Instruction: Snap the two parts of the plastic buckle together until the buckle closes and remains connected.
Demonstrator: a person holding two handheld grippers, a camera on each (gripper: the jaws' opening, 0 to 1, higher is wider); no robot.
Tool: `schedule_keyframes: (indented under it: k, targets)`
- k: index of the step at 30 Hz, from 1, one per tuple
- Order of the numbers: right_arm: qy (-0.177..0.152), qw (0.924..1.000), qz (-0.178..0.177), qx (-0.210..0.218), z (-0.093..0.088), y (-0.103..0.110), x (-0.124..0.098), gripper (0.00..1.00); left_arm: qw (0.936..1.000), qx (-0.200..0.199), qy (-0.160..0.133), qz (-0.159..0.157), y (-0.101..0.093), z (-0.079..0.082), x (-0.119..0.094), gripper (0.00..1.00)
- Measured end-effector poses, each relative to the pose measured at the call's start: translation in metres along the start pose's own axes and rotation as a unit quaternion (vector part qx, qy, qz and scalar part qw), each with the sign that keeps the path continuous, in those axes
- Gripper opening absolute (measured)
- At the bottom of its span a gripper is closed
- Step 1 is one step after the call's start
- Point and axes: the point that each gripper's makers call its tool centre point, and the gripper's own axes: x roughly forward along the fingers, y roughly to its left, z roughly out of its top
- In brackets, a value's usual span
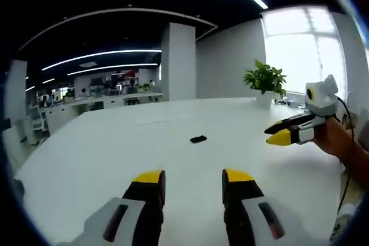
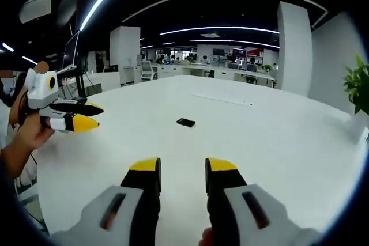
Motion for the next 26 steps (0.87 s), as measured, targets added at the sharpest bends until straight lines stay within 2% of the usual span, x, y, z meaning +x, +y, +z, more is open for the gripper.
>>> schedule_keyframes:
  k: [4,11,17,26]
  targets:
    - [-0.009,0.9997,-0.017,0.012,-0.005,0.000,-0.017,0.30,1.0000,0.003,-0.001,0.007,-0.001,-0.001,-0.004,0.39]
    - [-0.009,0.9991,-0.031,0.028,-0.020,0.002,-0.039,0.30,0.9999,-0.009,0.002,0.013,-0.001,-0.013,-0.019,0.39]
    - [-0.008,0.9992,-0.028,0.029,-0.028,0.008,-0.049,0.30,0.9997,-0.017,0.007,0.016,0.000,-0.020,-0.027,0.39]
    - [-0.016,0.9991,-0.030,0.025,-0.029,0.013,-0.051,0.29,0.9994,-0.028,0.001,0.020,0.000,-0.018,-0.029,0.39]
